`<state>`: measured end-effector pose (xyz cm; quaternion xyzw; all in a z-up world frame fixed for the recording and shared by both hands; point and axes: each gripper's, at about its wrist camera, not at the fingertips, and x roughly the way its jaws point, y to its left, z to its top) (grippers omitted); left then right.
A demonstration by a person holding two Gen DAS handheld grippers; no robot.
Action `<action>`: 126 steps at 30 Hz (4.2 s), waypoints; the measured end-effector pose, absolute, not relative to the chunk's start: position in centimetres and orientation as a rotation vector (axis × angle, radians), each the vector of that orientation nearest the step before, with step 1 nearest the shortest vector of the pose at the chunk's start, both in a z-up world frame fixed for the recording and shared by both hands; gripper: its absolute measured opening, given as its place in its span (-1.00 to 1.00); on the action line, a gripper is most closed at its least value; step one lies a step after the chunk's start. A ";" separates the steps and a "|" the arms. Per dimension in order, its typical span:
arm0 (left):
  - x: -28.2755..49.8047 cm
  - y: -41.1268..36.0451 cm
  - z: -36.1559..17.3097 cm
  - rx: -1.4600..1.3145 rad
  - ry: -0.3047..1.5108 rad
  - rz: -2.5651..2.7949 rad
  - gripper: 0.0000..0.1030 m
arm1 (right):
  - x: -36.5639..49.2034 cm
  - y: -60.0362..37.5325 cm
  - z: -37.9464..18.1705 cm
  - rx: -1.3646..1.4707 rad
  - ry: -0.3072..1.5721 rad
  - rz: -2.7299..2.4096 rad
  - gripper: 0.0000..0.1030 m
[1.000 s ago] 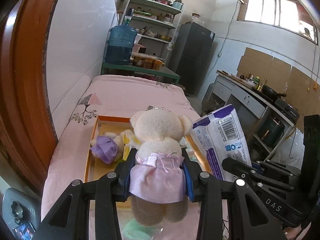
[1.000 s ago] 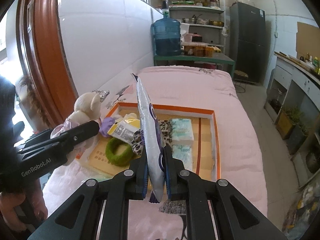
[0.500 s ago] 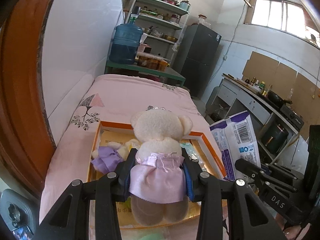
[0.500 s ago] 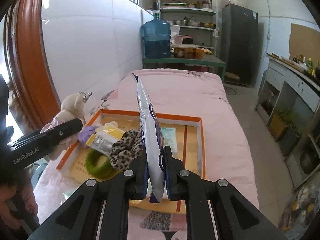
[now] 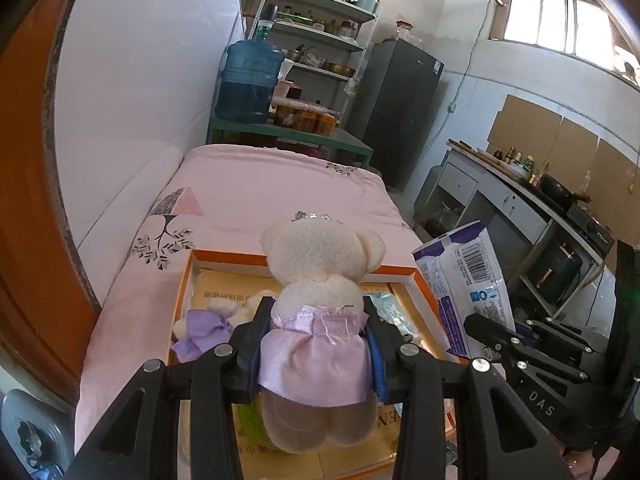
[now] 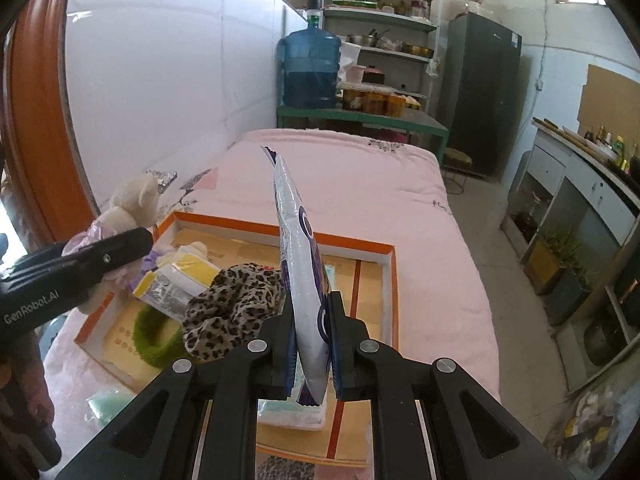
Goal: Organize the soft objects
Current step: 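Carry the teddy bear with the left tool while the right tool carries the wipe pack over the lid, then lower the teddy bear and wipe pack into the lid and open both tools, then move both tools back from the lid toward the remaining sponges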
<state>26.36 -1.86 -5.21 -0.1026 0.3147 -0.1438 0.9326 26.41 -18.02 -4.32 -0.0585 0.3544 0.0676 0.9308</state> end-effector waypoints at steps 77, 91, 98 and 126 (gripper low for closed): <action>29.3 -3.6 -8.3 -0.055 0.714 -0.235 0.44 | 29.9 -18.7 -9.3 -0.243 0.822 -0.042 -0.02; 26.4 -3.0 -5.1 -0.103 0.629 -0.264 0.44 | 26.6 -18.8 -6.5 -0.194 0.785 -0.036 -0.02; 25.1 -3.2 -4.4 -0.092 0.621 -0.277 0.44 | 25.4 -18.7 -5.6 -0.191 0.778 -0.035 -0.02; 19.8 -2.1 -2.2 -0.116 0.614 -0.289 0.44 | 20.3 -17.7 -2.9 -0.169 0.764 0.002 -0.02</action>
